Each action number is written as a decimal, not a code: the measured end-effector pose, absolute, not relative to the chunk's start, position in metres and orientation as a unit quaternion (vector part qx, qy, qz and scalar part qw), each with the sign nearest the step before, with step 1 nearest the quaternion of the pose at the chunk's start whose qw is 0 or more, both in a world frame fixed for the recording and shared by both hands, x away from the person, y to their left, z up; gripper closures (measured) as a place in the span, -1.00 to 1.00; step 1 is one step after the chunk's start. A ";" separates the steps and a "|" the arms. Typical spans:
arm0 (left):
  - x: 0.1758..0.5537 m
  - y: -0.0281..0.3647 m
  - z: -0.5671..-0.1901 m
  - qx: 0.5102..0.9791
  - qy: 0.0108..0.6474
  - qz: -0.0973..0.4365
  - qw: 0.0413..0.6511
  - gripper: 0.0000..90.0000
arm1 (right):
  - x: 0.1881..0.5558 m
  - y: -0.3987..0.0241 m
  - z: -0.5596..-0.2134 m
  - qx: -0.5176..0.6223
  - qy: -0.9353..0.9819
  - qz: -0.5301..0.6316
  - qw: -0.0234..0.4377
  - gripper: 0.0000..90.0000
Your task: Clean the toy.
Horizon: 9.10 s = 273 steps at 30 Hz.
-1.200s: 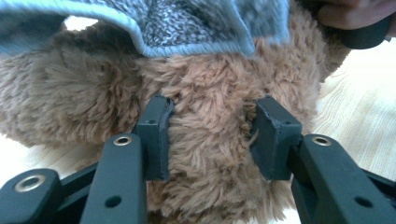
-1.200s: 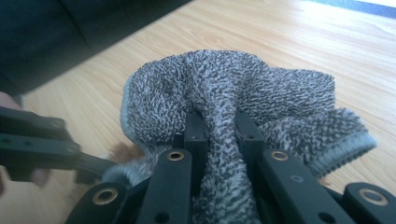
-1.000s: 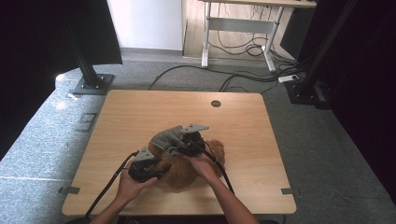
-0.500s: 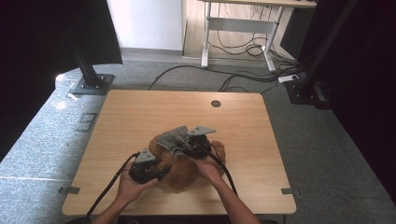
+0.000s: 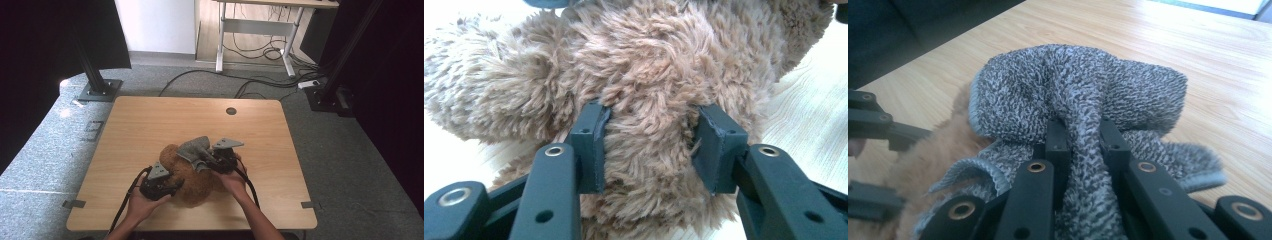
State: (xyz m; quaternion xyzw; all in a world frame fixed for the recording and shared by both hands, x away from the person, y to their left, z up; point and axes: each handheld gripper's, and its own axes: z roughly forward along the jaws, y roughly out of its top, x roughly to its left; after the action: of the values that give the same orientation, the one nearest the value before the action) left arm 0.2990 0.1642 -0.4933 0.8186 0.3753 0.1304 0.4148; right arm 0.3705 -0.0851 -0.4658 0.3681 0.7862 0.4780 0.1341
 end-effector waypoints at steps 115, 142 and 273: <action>0.294 0.140 -0.526 0.823 0.334 0.216 0.405 0.19 | 0.283 -0.207 -0.507 0.410 0.745 0.517 0.098 0.82; 0.324 0.153 -0.525 0.817 0.360 0.233 0.386 0.19 | 0.336 -0.183 -0.517 0.401 0.742 0.519 0.141 0.82; 0.295 0.155 -0.527 0.845 0.331 0.174 0.382 0.47 | 0.319 -0.188 -0.478 0.430 0.721 0.523 0.149 0.79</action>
State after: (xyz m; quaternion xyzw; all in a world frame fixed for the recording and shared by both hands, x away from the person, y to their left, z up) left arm 0.2947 0.1554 -0.5272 0.8452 0.3306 0.1737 0.3823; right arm 0.3188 -0.1880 -0.4782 0.4298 0.7207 0.5230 0.1495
